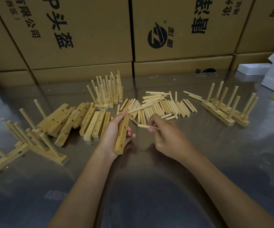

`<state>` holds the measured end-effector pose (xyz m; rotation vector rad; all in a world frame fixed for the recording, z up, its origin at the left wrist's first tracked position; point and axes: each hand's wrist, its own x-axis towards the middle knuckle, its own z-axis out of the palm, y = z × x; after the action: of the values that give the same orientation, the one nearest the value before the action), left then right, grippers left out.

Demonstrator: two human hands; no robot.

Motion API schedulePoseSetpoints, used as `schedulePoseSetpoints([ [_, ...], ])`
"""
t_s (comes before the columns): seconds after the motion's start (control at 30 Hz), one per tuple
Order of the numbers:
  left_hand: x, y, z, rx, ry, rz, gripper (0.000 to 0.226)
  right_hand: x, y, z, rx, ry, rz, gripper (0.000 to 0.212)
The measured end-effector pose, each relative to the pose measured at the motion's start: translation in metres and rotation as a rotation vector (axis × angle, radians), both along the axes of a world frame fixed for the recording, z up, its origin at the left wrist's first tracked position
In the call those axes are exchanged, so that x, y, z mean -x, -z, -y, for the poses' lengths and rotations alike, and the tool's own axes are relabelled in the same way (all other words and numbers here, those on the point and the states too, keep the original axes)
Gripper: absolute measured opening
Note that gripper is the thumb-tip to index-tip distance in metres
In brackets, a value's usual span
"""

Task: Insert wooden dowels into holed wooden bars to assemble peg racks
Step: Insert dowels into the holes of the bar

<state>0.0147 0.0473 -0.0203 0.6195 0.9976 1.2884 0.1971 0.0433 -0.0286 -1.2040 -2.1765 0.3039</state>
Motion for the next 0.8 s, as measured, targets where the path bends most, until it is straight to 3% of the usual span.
schedulePoseSetpoints([
  [0.13,0.000,0.000,0.002,-0.070,0.088,-0.078,0.029,0.020,-0.012,0.024,-0.090,-0.122,0.004,0.017],
  [0.37,-0.005,0.004,0.004,-0.155,0.131,-0.226,0.025,0.020,-0.019,0.029,-0.127,-0.070,-0.023,0.016],
  [0.6,-0.010,0.006,0.007,-0.180,0.143,-0.383,0.021,0.022,-0.018,0.027,-0.065,-0.075,0.040,0.020],
  [0.8,-0.011,0.010,0.006,-0.195,0.143,-0.483,0.024,0.024,-0.015,0.026,0.107,-0.031,-0.151,0.023],
])
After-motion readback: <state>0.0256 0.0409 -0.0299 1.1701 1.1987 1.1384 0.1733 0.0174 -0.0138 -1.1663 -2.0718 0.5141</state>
